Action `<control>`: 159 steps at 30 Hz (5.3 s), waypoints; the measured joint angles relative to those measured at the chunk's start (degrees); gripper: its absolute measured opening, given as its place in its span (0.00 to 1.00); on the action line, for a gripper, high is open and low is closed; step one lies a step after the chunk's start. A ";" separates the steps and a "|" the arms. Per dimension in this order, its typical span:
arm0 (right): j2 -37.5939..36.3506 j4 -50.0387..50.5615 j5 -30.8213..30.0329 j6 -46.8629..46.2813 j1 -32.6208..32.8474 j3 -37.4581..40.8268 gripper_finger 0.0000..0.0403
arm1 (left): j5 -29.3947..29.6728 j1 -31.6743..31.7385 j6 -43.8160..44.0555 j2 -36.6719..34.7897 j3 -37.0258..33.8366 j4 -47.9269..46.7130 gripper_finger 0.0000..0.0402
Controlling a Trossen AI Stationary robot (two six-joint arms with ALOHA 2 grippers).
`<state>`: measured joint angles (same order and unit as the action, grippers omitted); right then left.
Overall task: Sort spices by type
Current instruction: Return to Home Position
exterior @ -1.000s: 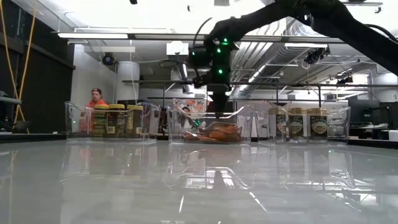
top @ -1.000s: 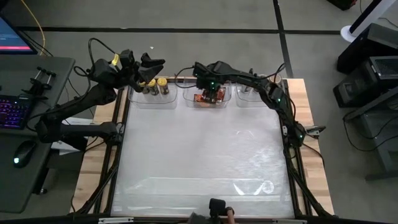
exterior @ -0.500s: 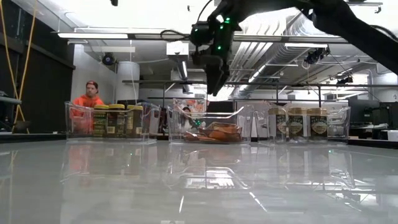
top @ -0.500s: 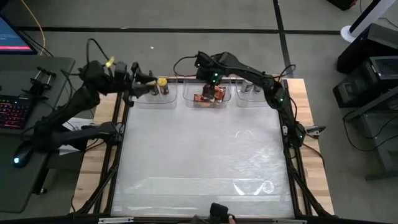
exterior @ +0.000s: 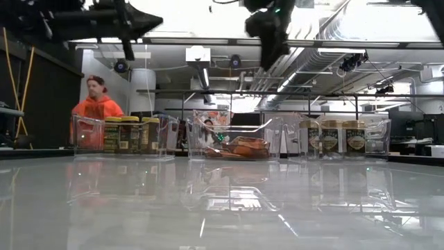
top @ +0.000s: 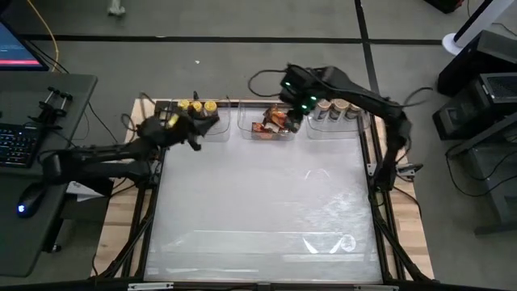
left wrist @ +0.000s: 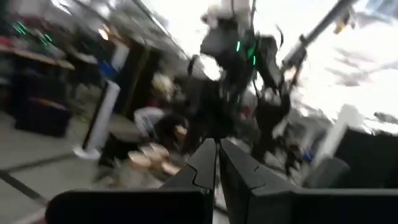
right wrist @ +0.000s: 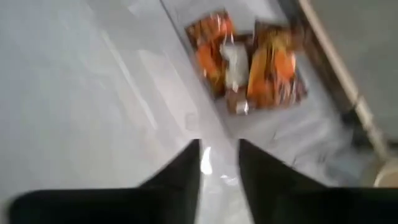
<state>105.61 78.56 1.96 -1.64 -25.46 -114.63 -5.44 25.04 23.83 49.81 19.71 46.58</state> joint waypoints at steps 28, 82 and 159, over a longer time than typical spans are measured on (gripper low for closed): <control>-48.10 -25.07 1.14 -38.58 20.66 55.78 0.00 | 22.10 -18.12 5.07 -20.30 -14.50 -18.80 0.00; -74.23 -52.03 -20.64 -48.01 43.61 78.15 0.00 | 27.63 -23.89 -1.92 -26.35 -18.82 -29.64 0.00; -105.60 -85.20 -8.73 -22.31 32.21 114.05 0.00 | 27.65 -23.87 -1.99 -49.67 -19.00 -39.73 0.00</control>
<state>0.01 -6.63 -6.77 -23.95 6.75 -0.58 22.21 1.17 21.84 0.14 0.71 6.85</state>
